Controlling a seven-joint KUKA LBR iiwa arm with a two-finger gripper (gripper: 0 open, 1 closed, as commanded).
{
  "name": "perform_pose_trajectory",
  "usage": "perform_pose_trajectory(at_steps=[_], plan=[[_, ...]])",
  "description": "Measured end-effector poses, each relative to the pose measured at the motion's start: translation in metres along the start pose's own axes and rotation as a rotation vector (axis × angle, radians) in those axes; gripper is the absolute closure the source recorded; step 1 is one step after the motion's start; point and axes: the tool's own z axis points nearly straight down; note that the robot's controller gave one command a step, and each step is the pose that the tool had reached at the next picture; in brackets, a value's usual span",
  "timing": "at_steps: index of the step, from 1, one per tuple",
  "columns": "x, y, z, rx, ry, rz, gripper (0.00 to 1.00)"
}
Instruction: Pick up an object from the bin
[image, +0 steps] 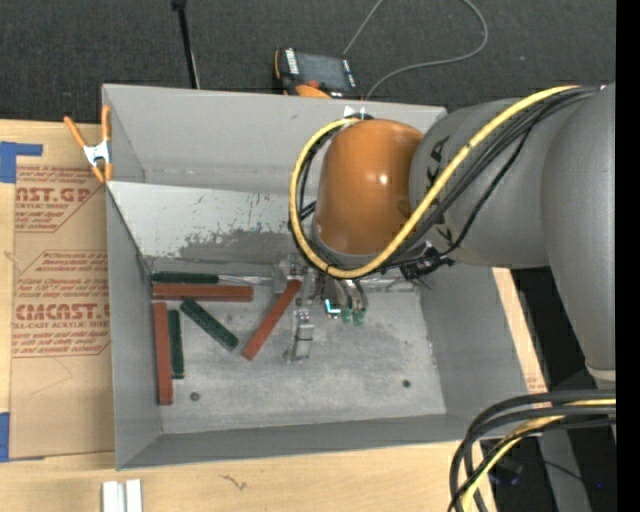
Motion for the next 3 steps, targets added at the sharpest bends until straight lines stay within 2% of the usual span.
perform_pose_trajectory(at_steps=[1, 2, 3], plan=[[-0.020, -0.003, 0.099, 0.001, -0.003, -0.425, 0.00], [-0.021, -0.003, 0.097, 0.000, -0.006, -0.423, 1.00], [0.017, 0.038, -0.055, 0.001, -0.015, -0.499, 1.00]])
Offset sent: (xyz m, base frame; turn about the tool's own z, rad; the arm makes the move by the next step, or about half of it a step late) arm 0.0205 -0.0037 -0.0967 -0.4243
